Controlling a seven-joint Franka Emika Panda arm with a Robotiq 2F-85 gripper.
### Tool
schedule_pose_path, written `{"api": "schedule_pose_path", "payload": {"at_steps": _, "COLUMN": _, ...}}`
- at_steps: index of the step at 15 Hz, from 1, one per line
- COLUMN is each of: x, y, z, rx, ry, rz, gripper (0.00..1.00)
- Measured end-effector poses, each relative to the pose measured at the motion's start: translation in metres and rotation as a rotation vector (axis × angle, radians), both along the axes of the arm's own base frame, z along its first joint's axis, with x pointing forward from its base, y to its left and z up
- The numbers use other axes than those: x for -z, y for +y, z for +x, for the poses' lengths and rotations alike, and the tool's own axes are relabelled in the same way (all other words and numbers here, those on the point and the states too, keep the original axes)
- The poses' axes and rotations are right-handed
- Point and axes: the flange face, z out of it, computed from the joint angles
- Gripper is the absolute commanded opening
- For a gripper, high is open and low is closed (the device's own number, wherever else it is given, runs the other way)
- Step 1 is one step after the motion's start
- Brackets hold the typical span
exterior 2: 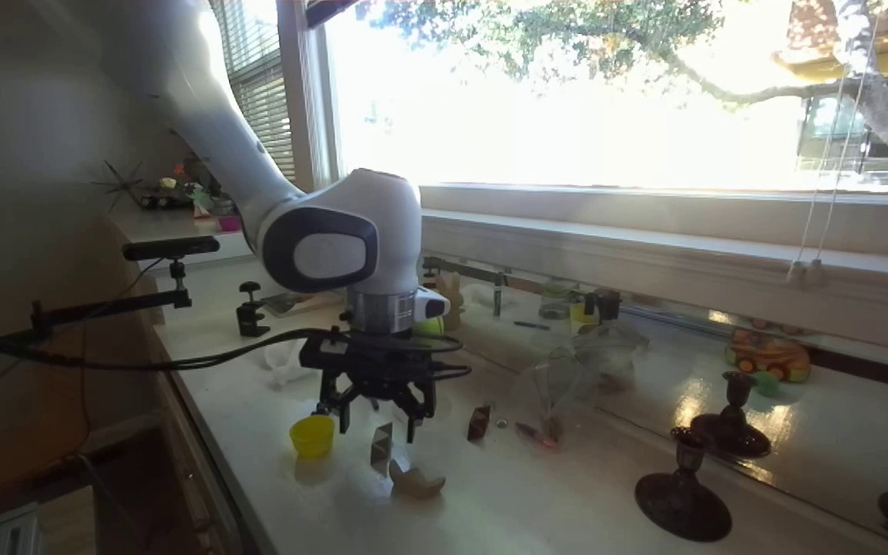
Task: Alternate the position of the two wooden blocks then stack the yellow bowl on them
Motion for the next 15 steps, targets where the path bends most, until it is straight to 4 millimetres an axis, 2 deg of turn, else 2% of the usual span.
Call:
{"api": "schedule_pose_path", "payload": {"at_steps": 4, "x": 0.0017, "y": 0.0014, "z": -0.0052, "rx": 0.001, "ry": 0.007, "rz": 0.002, "gripper": 1.00}}
{"api": "schedule_pose_path", "payload": {"at_steps": 5, "x": 0.0020, "y": 0.0014, "z": -0.0056, "rx": 0.001, "ry": 0.008, "rz": 0.002, "gripper": 0.91}}
{"api": "schedule_pose_path", "payload": {"at_steps": 6, "x": 0.0021, "y": 0.0014, "z": -0.0057, "rx": 0.001, "ry": 0.008, "rz": 0.002, "gripper": 0.74}}
{"api": "schedule_pose_path", "payload": {"at_steps": 15, "x": 0.0022, "y": 0.0010, "z": -0.0059, "rx": 0.028, "ry": 0.007, "rz": 0.018, "gripper": 0.09}}
